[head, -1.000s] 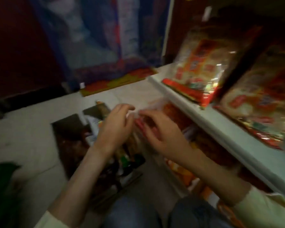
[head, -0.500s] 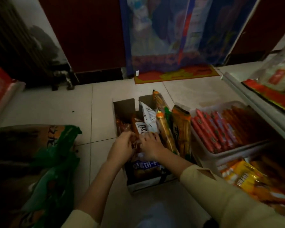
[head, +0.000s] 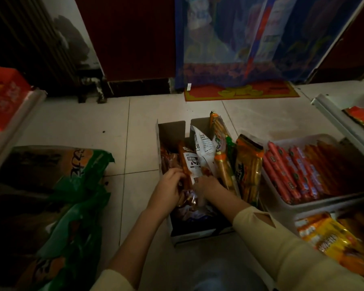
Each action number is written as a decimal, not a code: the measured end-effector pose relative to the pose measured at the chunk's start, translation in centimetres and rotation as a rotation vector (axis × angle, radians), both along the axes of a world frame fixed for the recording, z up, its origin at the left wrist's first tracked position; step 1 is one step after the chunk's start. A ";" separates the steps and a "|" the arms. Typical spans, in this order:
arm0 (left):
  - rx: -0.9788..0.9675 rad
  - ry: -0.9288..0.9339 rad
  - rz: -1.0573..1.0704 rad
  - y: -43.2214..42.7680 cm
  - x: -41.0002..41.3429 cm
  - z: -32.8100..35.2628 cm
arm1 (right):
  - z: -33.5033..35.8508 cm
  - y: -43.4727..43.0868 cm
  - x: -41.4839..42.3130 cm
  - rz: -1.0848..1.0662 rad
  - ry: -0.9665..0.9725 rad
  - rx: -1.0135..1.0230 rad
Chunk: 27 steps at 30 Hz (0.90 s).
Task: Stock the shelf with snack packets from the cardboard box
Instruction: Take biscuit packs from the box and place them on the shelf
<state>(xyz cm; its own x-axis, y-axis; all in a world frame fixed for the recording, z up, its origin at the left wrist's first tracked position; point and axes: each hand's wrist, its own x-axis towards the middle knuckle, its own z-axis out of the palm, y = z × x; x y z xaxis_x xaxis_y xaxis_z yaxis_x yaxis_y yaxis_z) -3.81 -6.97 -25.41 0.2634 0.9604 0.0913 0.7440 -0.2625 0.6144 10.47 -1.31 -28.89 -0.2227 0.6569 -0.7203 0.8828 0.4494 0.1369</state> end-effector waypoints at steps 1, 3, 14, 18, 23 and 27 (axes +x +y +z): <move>0.005 0.012 0.005 0.0 0.0 0.1 | -0.1 -0.3 0.2 -0.060 0.032 -0.051; 0.007 0.024 0.014 0.0 -0.1 0.0 | -0.3 -1.0 0.5 -0.122 0.077 -0.113; -0.053 0.024 0.147 0.4 -0.2 0.1 | 0.0 -3.3 1.3 -0.166 0.277 -0.069; -0.085 0.102 0.117 0.5 -0.2 0.4 | -0.3 -3.3 1.3 -0.182 0.293 -0.078; -0.032 0.320 -0.009 -0.1 -0.9 0.7 | -0.3 -4.3 0.9 -0.231 0.370 -0.018; -0.011 0.288 -0.019 0.1 -1.2 0.7 | 0.4 -4.8 1.4 -0.204 0.425 0.025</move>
